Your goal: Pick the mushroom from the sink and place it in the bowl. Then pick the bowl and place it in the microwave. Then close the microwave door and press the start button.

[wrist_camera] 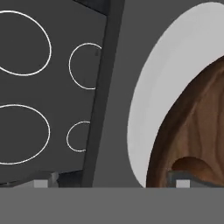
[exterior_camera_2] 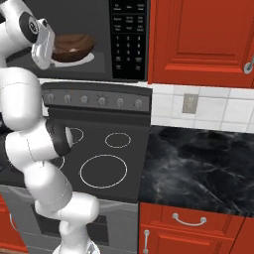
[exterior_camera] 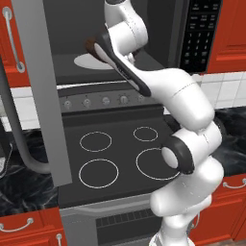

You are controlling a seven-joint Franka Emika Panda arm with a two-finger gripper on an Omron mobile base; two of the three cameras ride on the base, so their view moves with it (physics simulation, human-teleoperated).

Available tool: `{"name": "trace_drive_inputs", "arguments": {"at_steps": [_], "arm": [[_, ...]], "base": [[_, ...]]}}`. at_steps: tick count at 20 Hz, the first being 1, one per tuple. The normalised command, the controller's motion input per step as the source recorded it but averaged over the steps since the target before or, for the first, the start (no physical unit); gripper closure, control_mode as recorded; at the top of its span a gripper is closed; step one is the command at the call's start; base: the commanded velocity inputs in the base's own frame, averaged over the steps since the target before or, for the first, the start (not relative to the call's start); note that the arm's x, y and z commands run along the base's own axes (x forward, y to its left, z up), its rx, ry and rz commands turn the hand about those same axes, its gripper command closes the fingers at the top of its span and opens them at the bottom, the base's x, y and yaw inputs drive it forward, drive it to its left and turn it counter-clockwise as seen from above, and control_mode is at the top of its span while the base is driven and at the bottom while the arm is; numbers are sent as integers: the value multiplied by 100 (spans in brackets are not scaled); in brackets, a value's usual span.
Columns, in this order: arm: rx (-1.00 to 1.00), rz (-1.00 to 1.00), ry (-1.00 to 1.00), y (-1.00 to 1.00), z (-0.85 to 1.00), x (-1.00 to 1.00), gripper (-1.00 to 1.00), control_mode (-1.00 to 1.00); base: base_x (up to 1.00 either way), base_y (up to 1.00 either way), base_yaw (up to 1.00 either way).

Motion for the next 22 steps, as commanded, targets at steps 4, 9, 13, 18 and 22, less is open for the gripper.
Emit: {"name": "trace_drive_inputs", "arguments": {"at_steps": [4, 9, 13, 18, 22], "arm": [[10, 0, 0, -36, -59, -100, -100, -100], [12, 0, 0, -53, -69, -100, -100, -100], [14, 2, -5, -52, -39, -100, -100, -100], [12, 8, -13, -37, -41, -100, -100, -100], [0, 11, -21, 7, -66, -100, -100, -100]], "base": [[0, 0, 0], [0, 0, 0], [0, 0, 0], [0, 0, 0], [0, 0, 0]]}}
